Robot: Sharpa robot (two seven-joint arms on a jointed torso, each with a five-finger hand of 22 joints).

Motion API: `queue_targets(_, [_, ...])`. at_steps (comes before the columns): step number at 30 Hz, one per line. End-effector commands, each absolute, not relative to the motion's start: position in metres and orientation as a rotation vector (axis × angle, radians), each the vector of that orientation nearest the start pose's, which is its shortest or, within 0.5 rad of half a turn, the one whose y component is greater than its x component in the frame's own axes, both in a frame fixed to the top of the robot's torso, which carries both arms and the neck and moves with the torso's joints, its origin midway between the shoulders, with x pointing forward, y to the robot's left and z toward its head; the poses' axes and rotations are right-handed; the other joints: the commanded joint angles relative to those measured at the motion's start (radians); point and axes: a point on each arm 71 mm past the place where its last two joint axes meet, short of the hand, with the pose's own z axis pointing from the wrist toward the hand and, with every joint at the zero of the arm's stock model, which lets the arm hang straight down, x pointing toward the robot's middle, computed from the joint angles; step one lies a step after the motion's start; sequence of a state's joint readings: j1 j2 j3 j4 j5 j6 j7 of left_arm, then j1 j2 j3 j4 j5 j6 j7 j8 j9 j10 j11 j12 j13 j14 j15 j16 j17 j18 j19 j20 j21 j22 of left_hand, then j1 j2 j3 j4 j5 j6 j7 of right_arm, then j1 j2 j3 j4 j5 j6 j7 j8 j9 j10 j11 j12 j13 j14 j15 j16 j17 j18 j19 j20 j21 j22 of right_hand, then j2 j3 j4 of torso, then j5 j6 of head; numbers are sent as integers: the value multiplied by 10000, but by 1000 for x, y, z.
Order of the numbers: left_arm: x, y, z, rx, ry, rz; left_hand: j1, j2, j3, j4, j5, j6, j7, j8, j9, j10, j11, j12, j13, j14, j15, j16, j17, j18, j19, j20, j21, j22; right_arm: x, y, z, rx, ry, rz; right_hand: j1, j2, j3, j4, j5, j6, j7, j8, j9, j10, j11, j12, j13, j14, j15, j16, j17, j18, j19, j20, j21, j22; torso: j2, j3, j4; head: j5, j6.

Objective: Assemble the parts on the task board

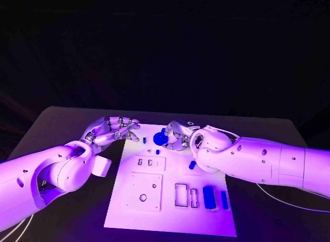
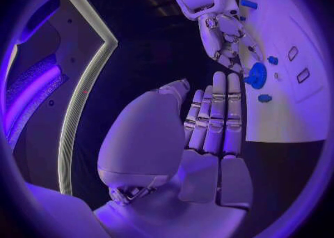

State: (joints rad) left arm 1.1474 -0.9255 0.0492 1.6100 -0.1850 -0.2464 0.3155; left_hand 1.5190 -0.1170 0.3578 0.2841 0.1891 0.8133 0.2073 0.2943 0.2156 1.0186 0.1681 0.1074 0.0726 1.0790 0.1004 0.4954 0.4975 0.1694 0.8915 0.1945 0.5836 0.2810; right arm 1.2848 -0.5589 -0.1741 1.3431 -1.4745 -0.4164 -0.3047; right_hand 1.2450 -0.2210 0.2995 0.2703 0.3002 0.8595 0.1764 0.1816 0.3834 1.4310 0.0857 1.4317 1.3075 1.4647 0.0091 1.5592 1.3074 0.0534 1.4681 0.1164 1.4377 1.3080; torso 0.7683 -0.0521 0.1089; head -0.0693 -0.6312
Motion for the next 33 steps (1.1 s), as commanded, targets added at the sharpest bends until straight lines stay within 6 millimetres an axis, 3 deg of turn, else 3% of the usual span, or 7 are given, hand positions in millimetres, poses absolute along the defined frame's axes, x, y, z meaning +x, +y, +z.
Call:
queue_targets(1, [472, 217, -163, -9531, 15038, -15716, -78, -24, 60, 5, -46, -67, 330, 22, 11, -37, 42, -39, 13, -62, -11, 32, 14, 102, -78, 9, 69, 17, 510, -125, -193, -1278, 16252, 5380, 72, 104, 59, 13, 66, 27, -76, 21, 9, 34, -1, 50, 974, 972, 44, 9, 2251, -152, 131, 25, -41, 1474, -6, -12, -1, -45, 53])
queue_targets(7, [473, 220, -163, -9551, 15014, -15663, -78, -24, 60, 5, -46, -67, 330, 22, 11, -37, 42, -39, 13, -62, -11, 32, 14, 102, -78, 9, 69, 17, 502, -146, -183, -519, 15842, 6167, 364, 143, 201, -107, 63, 25, -67, -17, 8, 1, -3, 17, 942, 958, 36, -9, 2190, -137, 96, 13, -104, 1433, -17, 9, -42, -34, 69])
queue_targets(11, [474, 221, -164, -9572, 14998, -15643, -78, -24, 60, 5, -46, -67, 330, 22, 11, -37, 42, -39, 13, -62, -11, 32, 14, 102, -78, 9, 69, 17, 496, -166, -173, -14, 15873, 7156, 538, 157, 304, -180, 59, -4, -49, -57, 1, -25, 11, -4, 921, 944, 44, -28, 2129, -110, 29, 17, -214, 1351, -70, 33, -100, 100, 124])
queue_targets(12, [474, 222, -164, -9576, 14993, -15637, -78, -24, 60, 5, -46, -67, 330, 22, 11, -37, 42, -39, 13, -62, -11, 32, 14, 102, -78, 9, 69, 17, 495, -171, -170, 86, 15891, 7361, 616, 191, 369, -195, -260, 89, -56, -17, 24, -29, 8, -5, 922, 936, 46, -38, 2099, -91, -18, 19, -286, 1299, -84, 47, -117, 129, 127])
queue_targets(14, [475, 223, -164, -9586, 14980, -15618, -81, -33, 68, -6, -47, -73, 330, 23, 15, -38, 42, -40, 15, -72, -11, 37, 22, 103, -86, 11, 74, 18, 493, -185, -165, 376, 15936, 7760, 795, 185, 446, -275, -797, 114, -55, -21, 33, -159, 9, -130, 780, 888, 46, -101, 1901, -29, -178, 22, -532, 1116, -108, 67, -146, 102, 150])
queue_targets(17, [475, 224, -164, -9596, 14959, -15592, -81, -33, 68, -6, -47, -73, 330, 23, 15, -38, 42, -40, 15, -72, -11, 37, 22, 103, -86, 11, 74, 18, 491, -207, -158, 830, 15755, 8037, 868, 100, 409, -315, -1014, 205, -72, 20, 56, -202, 0, -171, 736, 857, 41, -143, 1779, 21, -308, 21, -731, 970, -132, 88, -202, 105, 123])
queue_targets(33, [475, 222, -165, -9567, 14979, -15669, -75, -62, 74, -28, -51, -75, 326, 28, 22, -34, 39, -37, 18, -87, -12, 41, 31, 105, -98, 13, 79, 20, 484, -296, -176, 1813, 15673, 7345, 1439, -78, 415, -641, -904, 266, -99, 72, 91, -293, -36, -269, 641, 859, 5, -153, 1794, 33, -355, -13, -823, 944, -152, 171, -298, -145, 27])
